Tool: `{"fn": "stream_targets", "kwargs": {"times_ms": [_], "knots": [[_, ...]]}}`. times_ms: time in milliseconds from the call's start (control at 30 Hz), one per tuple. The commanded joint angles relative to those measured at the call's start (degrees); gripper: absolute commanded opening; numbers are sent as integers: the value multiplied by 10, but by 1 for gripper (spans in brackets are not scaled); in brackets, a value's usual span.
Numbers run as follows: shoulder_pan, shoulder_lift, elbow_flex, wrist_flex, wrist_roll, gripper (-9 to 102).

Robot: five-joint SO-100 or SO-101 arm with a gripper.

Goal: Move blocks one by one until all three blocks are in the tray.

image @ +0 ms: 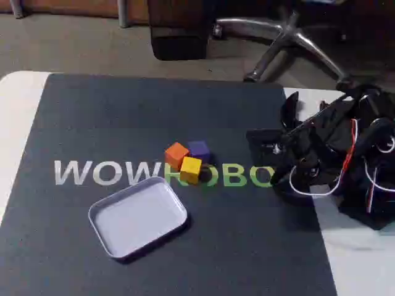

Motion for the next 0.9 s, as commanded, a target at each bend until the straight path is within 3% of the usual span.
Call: {"fn": "stream_targets", "kwargs": {"times_ms": [0, 700, 867], "knots": [[2, 1, -3, 9, -26, -8], [3, 1, -3, 8, -28, -8], [4, 1, -3, -2, -79, -8]]}}
